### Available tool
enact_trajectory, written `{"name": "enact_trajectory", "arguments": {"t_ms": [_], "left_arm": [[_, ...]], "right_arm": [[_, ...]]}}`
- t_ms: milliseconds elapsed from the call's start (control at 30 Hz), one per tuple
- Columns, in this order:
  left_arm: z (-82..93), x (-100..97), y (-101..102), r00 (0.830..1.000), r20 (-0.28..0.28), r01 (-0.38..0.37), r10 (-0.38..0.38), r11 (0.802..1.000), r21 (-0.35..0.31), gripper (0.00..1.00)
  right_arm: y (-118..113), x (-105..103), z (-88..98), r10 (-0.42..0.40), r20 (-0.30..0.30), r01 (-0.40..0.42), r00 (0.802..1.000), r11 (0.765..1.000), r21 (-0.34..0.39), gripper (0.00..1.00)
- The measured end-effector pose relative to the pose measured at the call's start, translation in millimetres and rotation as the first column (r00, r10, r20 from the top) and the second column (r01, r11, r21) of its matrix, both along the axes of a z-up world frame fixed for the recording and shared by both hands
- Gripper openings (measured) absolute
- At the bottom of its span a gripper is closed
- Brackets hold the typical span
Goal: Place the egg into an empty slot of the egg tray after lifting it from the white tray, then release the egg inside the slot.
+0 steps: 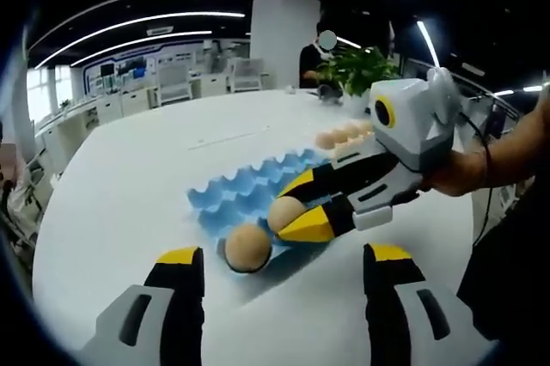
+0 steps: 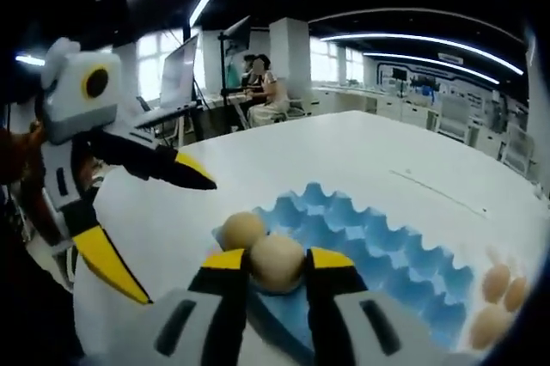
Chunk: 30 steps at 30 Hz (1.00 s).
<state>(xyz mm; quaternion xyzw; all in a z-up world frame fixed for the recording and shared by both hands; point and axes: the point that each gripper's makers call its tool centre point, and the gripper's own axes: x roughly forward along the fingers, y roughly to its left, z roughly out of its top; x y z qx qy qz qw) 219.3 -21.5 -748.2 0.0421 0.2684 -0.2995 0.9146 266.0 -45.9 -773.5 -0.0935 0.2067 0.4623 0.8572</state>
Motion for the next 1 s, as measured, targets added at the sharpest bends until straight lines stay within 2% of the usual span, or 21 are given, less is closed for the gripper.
{"name": "enact_trajectory", "arguments": {"t_ms": [400,567,633,667,700,733,800,1000], "left_arm": [[1.3,-0.1,2,1.000,0.003,-0.004,0.004,1.000,-0.004,0.75],[3.4,0.4,-1,1.000,0.012,0.005,-0.005,1.000,-0.003,0.75],[3.8,0.6,-2,1.000,0.013,0.005,-0.005,1.000,-0.005,0.75],[4.0,0.6,-2,1.000,0.013,0.006,-0.006,1.000,-0.006,0.74],[4.4,0.7,-2,1.000,0.013,0.006,-0.006,1.000,-0.008,0.74],[4.9,0.7,-2,1.000,0.013,0.007,-0.007,1.000,-0.012,0.74],[6.7,1.3,-2,1.000,0.013,0.003,-0.002,1.000,-0.023,0.74],[8.3,3.4,2,1.000,0.014,-0.008,0.009,1.000,-0.029,0.74]], "right_arm": [[-4,-4,-2.4,0.064,0.083,-0.060,0.994,0.997,-0.047,0.26],[-16,-2,-1.7,0.024,0.061,-0.023,0.998,1.000,-0.021,0.26],[-22,-4,-5.8,0.005,0.025,-0.005,1.000,1.000,-0.019,0.26],[-27,-5,-5.4,-0.006,0.030,0.006,1.000,1.000,-0.018,0.26],[-30,-6,-4.0,-0.009,0.030,0.009,1.000,1.000,-0.005,0.26],[-31,-8,2.9,-0.028,0.020,0.027,0.999,0.998,0.053,0.25],[-38,-9,10.5,-0.064,-0.008,0.064,0.998,0.992,0.109,0.24],[-74,-4,22.5,-0.172,0.006,0.170,0.985,0.976,0.134,0.24]]}}
